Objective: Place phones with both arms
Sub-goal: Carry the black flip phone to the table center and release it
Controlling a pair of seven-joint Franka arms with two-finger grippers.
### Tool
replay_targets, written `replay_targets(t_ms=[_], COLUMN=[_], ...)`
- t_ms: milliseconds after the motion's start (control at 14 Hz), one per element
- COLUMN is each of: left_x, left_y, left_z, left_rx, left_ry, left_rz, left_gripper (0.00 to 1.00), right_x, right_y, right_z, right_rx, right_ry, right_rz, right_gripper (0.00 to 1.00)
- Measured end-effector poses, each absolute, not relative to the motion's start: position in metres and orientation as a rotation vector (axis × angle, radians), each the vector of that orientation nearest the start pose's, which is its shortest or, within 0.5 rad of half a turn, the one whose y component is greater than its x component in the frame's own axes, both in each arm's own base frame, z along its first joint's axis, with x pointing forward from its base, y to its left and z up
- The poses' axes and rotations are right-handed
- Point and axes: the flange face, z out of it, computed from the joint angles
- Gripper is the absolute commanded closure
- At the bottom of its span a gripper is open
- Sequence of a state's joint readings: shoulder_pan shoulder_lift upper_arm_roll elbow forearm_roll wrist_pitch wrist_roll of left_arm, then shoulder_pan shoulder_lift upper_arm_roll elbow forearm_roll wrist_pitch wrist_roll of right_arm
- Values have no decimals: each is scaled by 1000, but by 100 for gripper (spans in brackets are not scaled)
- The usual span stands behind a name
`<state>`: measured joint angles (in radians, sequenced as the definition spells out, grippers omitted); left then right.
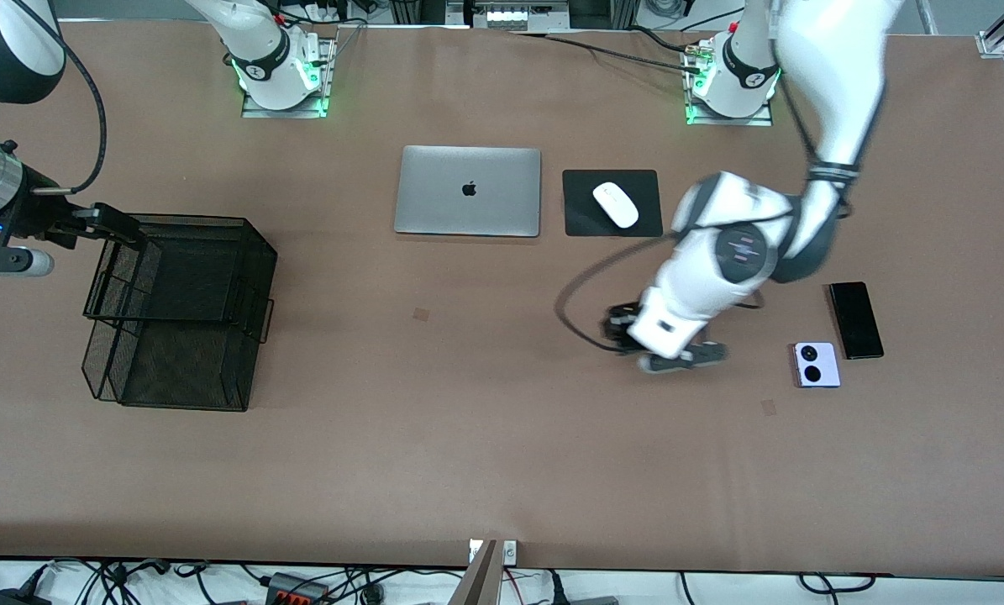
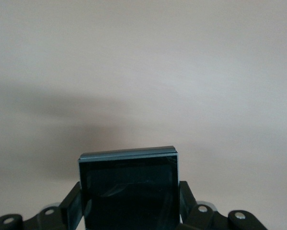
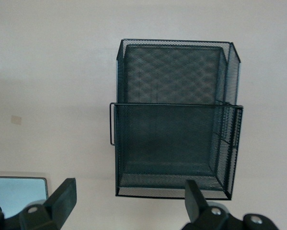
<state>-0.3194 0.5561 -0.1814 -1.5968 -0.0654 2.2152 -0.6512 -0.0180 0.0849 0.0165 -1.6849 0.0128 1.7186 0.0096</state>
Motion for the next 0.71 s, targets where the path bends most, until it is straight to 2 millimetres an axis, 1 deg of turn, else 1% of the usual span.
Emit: replay_targets(t_ms=[71,214,285,428,570,713], left_x=[614,607,605,602,597,584], left_y=[-352,-411,-436,-471,-498,-525], left_z=[315,305,299,284,267,253], left_rx=[-3296,-3342,-3368,-3398,-3382,-3345], left_ry=[-336,-310,-309,-304,-272,-230], left_rz=[36,-14,-48,-86,-131,-194], left_gripper=[55,55,56,56,56,56], right_x=[586,590,591,595,598,600], right_y=[7,27,36,47,49,49], right_z=[531,524,520,510,499,492], right_rx=[-3122,-3121,-3121,-3121,-3120,-3120], right_ry=[4,-49,-73,-99,-105,-105], right_rz=[84,83,86,102,124,140], right_gripper=[0,0,0,0,0,0])
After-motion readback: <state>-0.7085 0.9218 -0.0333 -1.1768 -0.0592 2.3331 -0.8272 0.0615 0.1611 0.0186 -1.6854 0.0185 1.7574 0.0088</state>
